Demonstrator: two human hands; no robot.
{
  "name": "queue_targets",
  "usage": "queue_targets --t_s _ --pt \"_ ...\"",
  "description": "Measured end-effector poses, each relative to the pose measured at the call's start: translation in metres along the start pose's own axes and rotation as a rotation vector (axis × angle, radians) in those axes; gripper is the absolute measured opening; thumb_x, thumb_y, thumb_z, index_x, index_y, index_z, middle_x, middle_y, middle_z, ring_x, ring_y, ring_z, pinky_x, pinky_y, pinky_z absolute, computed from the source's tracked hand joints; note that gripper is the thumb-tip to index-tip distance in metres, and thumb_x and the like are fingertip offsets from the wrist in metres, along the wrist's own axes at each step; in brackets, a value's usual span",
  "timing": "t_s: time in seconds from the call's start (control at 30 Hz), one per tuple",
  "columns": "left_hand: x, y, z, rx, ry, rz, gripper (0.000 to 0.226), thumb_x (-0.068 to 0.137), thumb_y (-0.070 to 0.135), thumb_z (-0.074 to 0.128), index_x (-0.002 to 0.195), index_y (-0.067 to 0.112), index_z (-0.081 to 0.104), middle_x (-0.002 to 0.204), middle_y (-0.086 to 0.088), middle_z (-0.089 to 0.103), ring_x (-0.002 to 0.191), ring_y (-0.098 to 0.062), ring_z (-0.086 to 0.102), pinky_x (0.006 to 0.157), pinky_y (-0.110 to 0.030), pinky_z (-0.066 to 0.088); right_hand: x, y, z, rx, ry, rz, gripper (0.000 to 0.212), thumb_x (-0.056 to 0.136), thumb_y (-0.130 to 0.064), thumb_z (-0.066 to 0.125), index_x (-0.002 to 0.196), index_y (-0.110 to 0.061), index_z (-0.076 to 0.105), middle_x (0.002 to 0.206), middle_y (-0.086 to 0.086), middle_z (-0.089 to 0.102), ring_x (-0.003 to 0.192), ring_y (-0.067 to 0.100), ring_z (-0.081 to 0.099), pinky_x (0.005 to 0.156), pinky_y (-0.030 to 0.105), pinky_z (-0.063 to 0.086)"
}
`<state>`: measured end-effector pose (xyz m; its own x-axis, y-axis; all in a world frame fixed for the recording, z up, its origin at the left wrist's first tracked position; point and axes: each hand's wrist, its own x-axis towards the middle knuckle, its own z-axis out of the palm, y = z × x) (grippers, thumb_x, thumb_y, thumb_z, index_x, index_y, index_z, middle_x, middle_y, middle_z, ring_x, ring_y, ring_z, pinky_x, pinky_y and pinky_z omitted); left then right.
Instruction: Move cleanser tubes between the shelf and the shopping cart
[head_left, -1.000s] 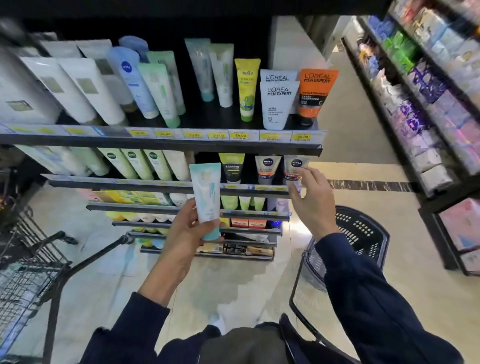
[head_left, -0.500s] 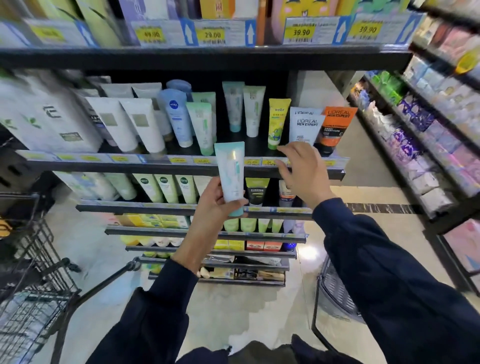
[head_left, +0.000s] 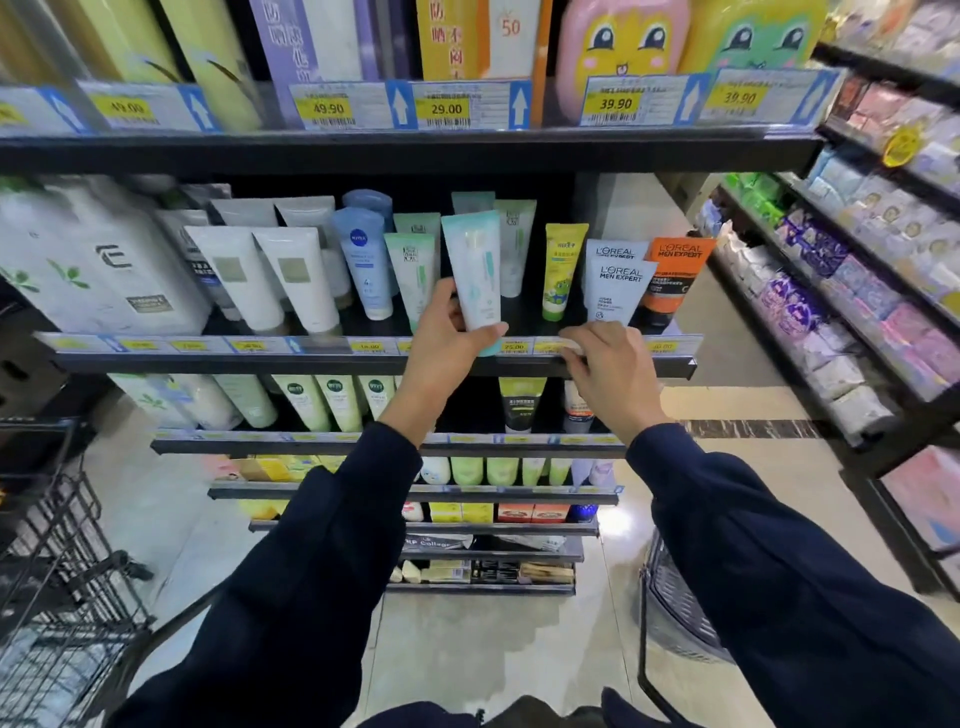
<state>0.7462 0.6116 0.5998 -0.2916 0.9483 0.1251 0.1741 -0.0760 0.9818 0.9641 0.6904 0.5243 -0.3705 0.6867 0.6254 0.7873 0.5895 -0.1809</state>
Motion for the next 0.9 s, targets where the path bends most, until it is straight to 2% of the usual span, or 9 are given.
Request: queue_targets --t_s 0.1,0.23,0.4,0.57,0.73,0.9 --pt "0.019 0.003 0.005 0.095 0.027 0.035 0.051 0.085 0.010 0.082 0.126 0.018 0.053 0.116 -0.002 0.067 0.104 -0.015 0.066 0.082 -0.028 0.060 0.000 -0.001 0.002 0.004 0.009 0.018 0.018 0.098 -0.020 0.067 0.113 -0.015 0.073 0.100 0.003 0.070 0.096 0.030 0.062 0.085 0.043 0.044" --pt "0.044 0.001 0.016 0.177 0.079 0.027 0.049 0.083 0.005 0.082 0.122 0.015 0.054 0.113 -0.002 0.066 0.104 -0.018 0.065 0.073 -0.017 0.054 0.000 -0.001 0.004 0.013 0.005 0.033 0.017 0.099 -0.022 0.066 0.114 -0.017 0.073 0.103 0.002 0.071 0.099 0.029 0.062 0.089 0.043 0.042" --pt "0.074 -0.014 0.028 0.401 0.148 -0.027 0.046 0.078 0.006 0.084 0.112 0.008 0.054 0.111 -0.009 0.068 0.104 -0.028 0.066 0.083 -0.042 0.059 -0.001 -0.001 0.004 0.029 0.044 0.027 0.014 0.097 -0.017 0.070 0.110 -0.016 0.073 0.100 0.001 0.069 0.095 0.028 0.062 0.089 0.043 0.043" --pt "0.088 -0.025 0.035 0.535 0.147 -0.079 0.036 0.085 -0.003 0.071 0.105 0.008 0.042 0.093 -0.007 0.058 0.096 -0.035 0.066 0.069 -0.038 0.050 0.001 -0.001 0.004 0.006 0.036 0.011 0.013 0.096 -0.019 0.070 0.109 -0.016 0.073 0.098 0.001 0.069 0.092 0.029 0.063 0.086 0.045 0.046" --pt "0.101 -0.027 0.036 0.518 0.169 -0.151 0.041 0.085 -0.004 0.068 0.120 0.003 0.047 0.114 -0.017 0.063 0.108 -0.039 0.062 0.087 -0.044 0.055 0.004 0.002 0.005 -0.036 -0.004 -0.023 0.014 0.098 -0.023 0.067 0.110 -0.017 0.073 0.098 0.000 0.071 0.092 0.029 0.065 0.083 0.043 0.045" --pt "0.110 -0.031 0.039 0.447 0.225 -0.198 0.045 0.083 -0.004 0.067 0.124 0.004 0.050 0.120 -0.018 0.063 0.114 -0.040 0.061 0.095 -0.050 0.055 0.003 0.003 0.003 -0.027 0.013 -0.034 0.014 0.099 -0.022 0.068 0.111 -0.017 0.073 0.099 0.000 0.071 0.091 0.028 0.064 0.083 0.042 0.044"
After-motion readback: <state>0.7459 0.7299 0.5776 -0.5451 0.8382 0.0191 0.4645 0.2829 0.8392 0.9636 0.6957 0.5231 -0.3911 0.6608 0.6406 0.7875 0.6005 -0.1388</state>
